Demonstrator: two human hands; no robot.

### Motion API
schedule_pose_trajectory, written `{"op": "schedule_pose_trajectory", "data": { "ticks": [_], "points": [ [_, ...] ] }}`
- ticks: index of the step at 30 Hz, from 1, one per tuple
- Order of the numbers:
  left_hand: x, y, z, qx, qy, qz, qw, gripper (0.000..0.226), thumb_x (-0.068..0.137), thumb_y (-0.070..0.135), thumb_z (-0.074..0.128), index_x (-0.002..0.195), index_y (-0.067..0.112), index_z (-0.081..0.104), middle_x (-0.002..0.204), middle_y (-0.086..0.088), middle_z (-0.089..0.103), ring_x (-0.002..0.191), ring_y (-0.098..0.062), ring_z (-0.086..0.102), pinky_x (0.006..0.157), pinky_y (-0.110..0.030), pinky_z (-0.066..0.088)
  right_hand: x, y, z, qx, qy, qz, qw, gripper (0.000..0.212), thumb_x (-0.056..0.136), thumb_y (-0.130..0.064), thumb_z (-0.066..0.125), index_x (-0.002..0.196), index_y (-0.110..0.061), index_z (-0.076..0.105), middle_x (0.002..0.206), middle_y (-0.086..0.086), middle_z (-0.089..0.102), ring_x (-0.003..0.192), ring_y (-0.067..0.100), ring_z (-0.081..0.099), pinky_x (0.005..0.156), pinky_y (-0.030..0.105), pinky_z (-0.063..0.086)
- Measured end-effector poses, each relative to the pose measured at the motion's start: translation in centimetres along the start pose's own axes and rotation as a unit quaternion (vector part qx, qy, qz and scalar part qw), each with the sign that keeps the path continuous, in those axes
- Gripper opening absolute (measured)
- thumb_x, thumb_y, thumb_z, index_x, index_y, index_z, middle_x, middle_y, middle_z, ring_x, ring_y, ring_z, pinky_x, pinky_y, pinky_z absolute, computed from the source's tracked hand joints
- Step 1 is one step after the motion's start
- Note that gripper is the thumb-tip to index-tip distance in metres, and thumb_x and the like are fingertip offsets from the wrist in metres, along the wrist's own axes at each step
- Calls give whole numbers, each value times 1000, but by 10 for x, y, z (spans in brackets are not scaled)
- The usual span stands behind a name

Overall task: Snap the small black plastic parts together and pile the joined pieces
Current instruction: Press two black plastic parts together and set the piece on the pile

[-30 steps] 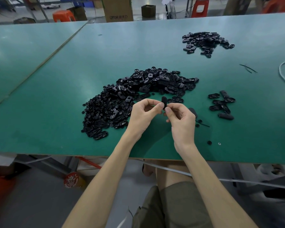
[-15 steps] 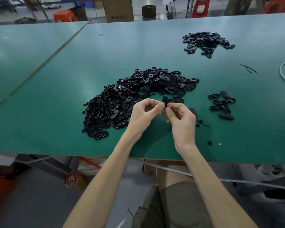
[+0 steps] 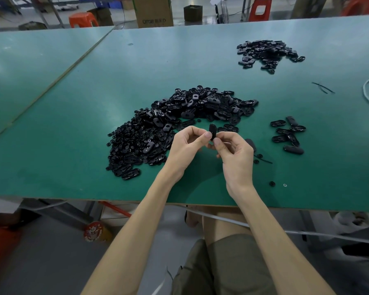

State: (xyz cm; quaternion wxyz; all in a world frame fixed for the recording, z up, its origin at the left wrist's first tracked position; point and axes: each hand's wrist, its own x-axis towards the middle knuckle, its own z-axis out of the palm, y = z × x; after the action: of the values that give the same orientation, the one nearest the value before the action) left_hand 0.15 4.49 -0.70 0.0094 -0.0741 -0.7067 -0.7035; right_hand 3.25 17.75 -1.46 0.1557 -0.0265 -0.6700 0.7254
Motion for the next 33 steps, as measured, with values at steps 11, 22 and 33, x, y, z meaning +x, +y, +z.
{"op": "schedule_pose_trajectory", "data": {
  "ticks": [11, 22, 33],
  "points": [
    [0, 0, 0, -2, -15, 3, 1000, 12, 97, 13, 70, 93, 2, 68, 76, 1, 72, 75, -9, 66, 71, -17, 48, 0, -1, 0, -11, -3, -5, 1000, 24, 98, -4, 67, 92, -27, 70, 85, -9, 77, 83, 11, 73, 66, 22, 51],
    [-1, 1, -1, 0, -19, 2, 1000, 14, 97, 13, 69, 92, 0, 68, 84, -9, 72, 74, -9, 68, 71, -17, 48, -1, -2, 1, -8, -3, -1, 1000, 22, 99, -5, 67, 93, -26, 70, 83, -9, 76, 80, 11, 71, 66, 23, 52],
    [0, -3, 0, 4, -7, 7, 1000, 18, 97, 21, 73, 96, 4, 66, 78, 2, 72, 76, -11, 67, 70, -17, 47, 0, 0, 0, -7, -5, -4, 1000, 21, 98, -6, 68, 92, -26, 70, 82, -9, 76, 80, 11, 72, 65, 21, 52]
  ]
}}
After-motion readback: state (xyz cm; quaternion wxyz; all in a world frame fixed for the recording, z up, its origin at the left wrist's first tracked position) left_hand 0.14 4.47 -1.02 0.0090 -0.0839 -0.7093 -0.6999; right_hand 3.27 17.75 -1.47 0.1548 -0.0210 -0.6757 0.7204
